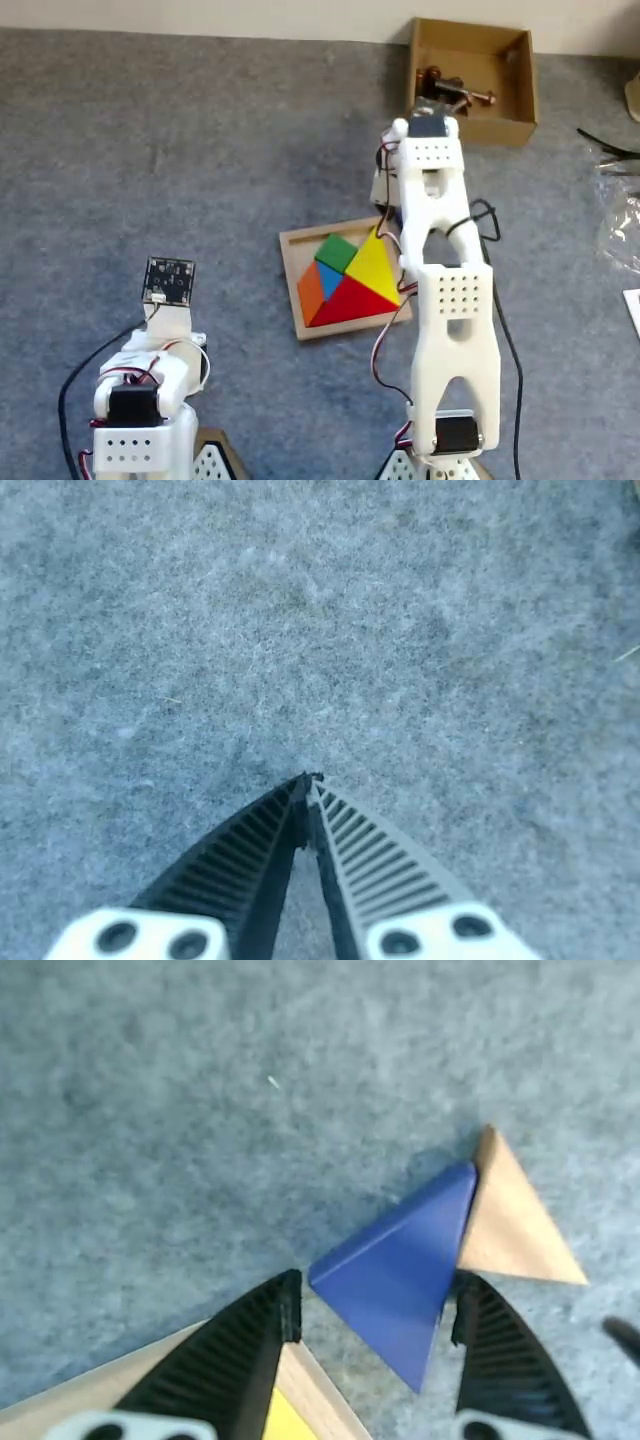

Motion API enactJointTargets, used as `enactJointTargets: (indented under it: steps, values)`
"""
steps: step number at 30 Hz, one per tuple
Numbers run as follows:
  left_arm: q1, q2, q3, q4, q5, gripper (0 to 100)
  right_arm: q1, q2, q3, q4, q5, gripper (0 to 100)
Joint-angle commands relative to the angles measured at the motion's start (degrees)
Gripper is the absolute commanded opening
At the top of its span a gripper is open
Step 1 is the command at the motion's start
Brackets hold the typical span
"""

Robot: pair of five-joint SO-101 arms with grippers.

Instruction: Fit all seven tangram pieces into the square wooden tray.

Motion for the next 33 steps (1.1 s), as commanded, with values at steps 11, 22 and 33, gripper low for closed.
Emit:
enactJointTargets:
  steps: [11, 22, 33]
  values:
    - [-0.75, -0.75, 1.27, 0.26, 0.26, 1, -0.84, -0.57, -2.77, -2.07, -3.69, 23.8]
    - [-0.75, -0.75, 1.27, 0.26, 0.26, 1, -0.84, -0.48, -2.68, -2.33, -9.23, 23.8]
    - [-0.75, -0.75, 1.27, 0.26, 0.26, 1, 0.4, -0.48, -2.68, -2.07, -9.32, 15.3]
